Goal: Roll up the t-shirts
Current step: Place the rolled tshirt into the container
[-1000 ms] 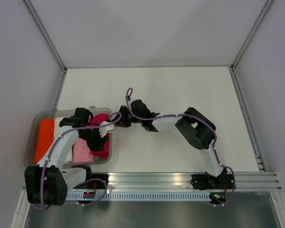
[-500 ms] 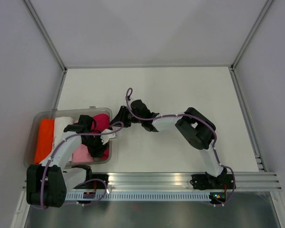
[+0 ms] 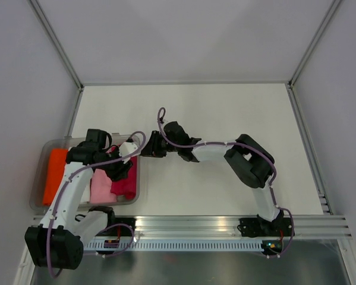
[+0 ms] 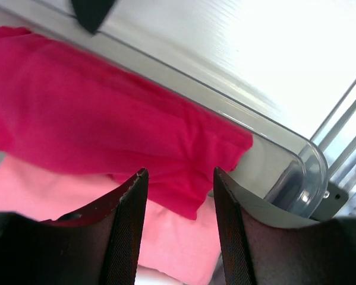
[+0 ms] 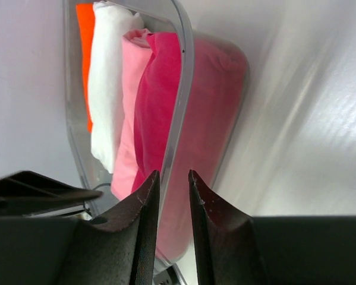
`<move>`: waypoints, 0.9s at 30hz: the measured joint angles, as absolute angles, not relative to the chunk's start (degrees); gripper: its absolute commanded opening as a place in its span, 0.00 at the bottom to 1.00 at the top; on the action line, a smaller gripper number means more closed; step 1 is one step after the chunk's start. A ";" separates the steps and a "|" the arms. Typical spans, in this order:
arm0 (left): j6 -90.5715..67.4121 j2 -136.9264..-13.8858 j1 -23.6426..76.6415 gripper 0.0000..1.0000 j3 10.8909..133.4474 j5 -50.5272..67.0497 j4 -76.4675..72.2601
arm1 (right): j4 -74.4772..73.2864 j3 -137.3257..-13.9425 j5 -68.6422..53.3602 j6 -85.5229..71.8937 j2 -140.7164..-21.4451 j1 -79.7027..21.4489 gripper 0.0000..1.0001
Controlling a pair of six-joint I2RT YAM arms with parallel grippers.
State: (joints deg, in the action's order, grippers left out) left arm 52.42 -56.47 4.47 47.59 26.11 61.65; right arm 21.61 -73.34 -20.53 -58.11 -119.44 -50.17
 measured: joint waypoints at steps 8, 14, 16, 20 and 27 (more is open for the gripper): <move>38.02 -64.45 -2.66 0.53 57.52 22.09 56.86 | 10.96 -76.31 -17.21 -48.47 -113.86 -48.45 0.34; 27.38 -71.94 -6.24 0.59 64.42 12.16 50.30 | 4.71 -76.64 -14.41 -42.63 -108.60 -46.87 0.34; 23.31 -74.70 -9.15 0.59 67.77 8.82 48.40 | 2.07 -76.69 -12.82 -40.34 -106.80 -45.41 0.35; 15.94 -79.79 -16.53 0.60 73.34 4.67 43.99 | -4.62 -78.11 -8.78 -35.09 -104.03 -41.60 0.38; 11.70 -80.75 -19.29 0.61 73.76 -0.78 38.61 | -10.59 -78.67 -4.54 -30.65 -100.66 -35.99 0.42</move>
State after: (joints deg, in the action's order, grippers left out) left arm 11.70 -80.75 -19.29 73.76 -0.78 38.61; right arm -10.59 -78.67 -4.54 -30.65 -100.66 -35.99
